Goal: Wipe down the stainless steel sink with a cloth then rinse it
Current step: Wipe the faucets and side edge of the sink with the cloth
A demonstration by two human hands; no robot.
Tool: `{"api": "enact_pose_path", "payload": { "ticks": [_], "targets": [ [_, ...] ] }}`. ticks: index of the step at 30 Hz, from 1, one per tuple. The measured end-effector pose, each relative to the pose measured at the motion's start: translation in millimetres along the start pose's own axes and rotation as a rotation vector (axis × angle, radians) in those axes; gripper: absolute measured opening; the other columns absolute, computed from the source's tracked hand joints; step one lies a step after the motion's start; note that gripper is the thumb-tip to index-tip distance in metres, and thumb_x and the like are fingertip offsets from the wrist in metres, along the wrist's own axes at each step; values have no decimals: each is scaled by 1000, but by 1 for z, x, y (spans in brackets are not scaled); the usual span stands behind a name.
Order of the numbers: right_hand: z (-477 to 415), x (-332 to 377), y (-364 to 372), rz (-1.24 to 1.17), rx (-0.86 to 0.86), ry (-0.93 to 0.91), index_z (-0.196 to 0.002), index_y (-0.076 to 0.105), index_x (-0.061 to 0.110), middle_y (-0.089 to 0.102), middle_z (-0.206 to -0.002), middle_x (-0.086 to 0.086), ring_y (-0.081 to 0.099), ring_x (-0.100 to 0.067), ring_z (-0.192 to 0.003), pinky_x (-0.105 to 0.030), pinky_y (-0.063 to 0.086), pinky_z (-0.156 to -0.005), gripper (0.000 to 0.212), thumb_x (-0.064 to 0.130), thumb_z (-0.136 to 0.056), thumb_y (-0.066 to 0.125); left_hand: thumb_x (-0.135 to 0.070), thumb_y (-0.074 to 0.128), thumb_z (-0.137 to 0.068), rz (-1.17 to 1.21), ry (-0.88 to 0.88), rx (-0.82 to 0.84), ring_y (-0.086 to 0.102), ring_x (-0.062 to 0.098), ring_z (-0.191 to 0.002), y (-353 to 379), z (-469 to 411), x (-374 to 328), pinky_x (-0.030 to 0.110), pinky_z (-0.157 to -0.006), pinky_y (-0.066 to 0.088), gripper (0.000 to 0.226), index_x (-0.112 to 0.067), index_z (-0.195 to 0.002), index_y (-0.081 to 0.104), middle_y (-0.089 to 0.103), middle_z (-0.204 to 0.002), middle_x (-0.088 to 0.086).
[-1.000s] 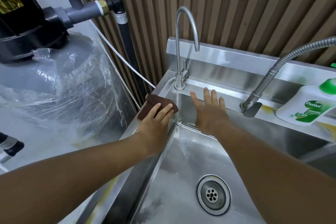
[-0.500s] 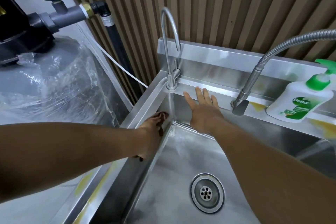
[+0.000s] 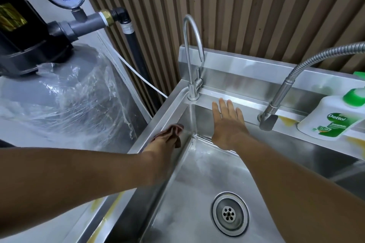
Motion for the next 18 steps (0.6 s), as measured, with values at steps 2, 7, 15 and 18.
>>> {"api": "enact_pose_path", "payload": {
  "ticks": [2, 7, 15, 18],
  "targets": [
    [1, 1, 0, 9, 8, 7, -157, -21, 17, -31, -163, -6, -29, -28, -150, -47, -9, -124, 100, 16, -86, 50, -41, 30, -106, -105, 58, -32, -6, 28, -156, -19, 11, 8, 53, -122, -12, 58, -16, -159, 24, 5, -169, 7],
    [1, 2, 0, 20, 25, 27, -157, -22, 18, -32, -163, -5, -30, -28, -149, -47, -10, -123, 102, 16, -86, 51, -36, 37, -104, -210, -21, -35, -7, 37, -154, -35, -34, 8, 57, -118, -17, 64, -13, -160, 15, 2, -169, 13],
    [0, 3, 0, 28, 14, 35, -157, -21, 18, -31, -163, -5, -29, -28, -150, -47, -9, -124, 103, 21, -86, 54, -38, 37, -106, -64, -3, -125, -11, 42, -152, 8, -25, -20, 63, -113, -21, 65, -6, -158, 17, 4, -168, 15],
    [1, 5, -2, 36, 25, 41, -157, -20, 18, -30, -164, -6, -27, -29, -150, -47, -9, -124, 100, 21, -87, 51, -40, 36, -106, 120, 51, -299, -13, 36, -154, 9, 18, -7, 61, -119, -14, 56, -12, -154, 35, 3, -169, 13]
  ]
}}
Point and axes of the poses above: each hand's wrist, its own z-axis away from the middle knuckle, its own y-axis out of the palm, x = y × z, the point moved 5 cm from there along -z, towards the middle knuckle
